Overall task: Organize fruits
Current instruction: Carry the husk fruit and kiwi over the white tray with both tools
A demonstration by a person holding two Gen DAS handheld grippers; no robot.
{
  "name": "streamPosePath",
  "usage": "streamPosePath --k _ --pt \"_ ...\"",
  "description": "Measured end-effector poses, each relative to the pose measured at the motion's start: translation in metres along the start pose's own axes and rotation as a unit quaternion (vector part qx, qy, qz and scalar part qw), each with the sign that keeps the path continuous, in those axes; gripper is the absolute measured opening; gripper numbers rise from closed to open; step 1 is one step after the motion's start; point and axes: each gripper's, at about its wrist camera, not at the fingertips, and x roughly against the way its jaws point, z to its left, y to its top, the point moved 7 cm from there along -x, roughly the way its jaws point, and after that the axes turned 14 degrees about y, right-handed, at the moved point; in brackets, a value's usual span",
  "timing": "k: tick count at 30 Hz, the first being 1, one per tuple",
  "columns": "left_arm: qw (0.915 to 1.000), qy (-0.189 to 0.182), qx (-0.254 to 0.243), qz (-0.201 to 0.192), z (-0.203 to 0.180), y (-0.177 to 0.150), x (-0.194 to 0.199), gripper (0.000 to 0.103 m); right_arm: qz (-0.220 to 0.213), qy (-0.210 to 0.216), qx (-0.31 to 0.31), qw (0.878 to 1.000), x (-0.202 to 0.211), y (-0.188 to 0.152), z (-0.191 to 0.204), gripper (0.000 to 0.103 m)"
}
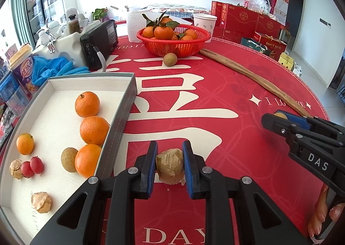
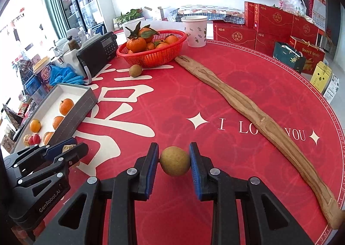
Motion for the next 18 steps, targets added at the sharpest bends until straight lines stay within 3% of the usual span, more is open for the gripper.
streamPosePath --k 18 --pt "1.0 0.002 -0.007 0.005 -0.0036 -0.0035 -0.0041 0.025 0.0 -0.027 0.01 1.0 0.0015 -0.001 -0.0047 0.03"
